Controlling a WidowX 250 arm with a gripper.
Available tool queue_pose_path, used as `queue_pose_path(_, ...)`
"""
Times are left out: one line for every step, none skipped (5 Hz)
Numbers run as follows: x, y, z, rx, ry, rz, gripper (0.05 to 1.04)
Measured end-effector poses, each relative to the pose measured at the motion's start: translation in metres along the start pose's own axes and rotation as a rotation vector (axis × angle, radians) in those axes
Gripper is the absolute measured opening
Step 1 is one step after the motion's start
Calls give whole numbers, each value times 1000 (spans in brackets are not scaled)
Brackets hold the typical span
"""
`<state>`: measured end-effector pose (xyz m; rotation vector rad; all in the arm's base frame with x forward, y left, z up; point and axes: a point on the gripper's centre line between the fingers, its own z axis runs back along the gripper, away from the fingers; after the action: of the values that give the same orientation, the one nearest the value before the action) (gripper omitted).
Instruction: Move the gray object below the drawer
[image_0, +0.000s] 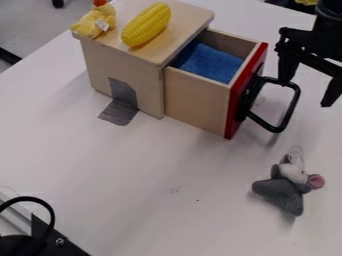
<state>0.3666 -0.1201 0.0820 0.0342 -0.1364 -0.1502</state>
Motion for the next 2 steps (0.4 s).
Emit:
queue_pose_path(-6,0,-14,8,40,-4,997)
queue_pose_path(-24,-10,-19,24,79,-20,997)
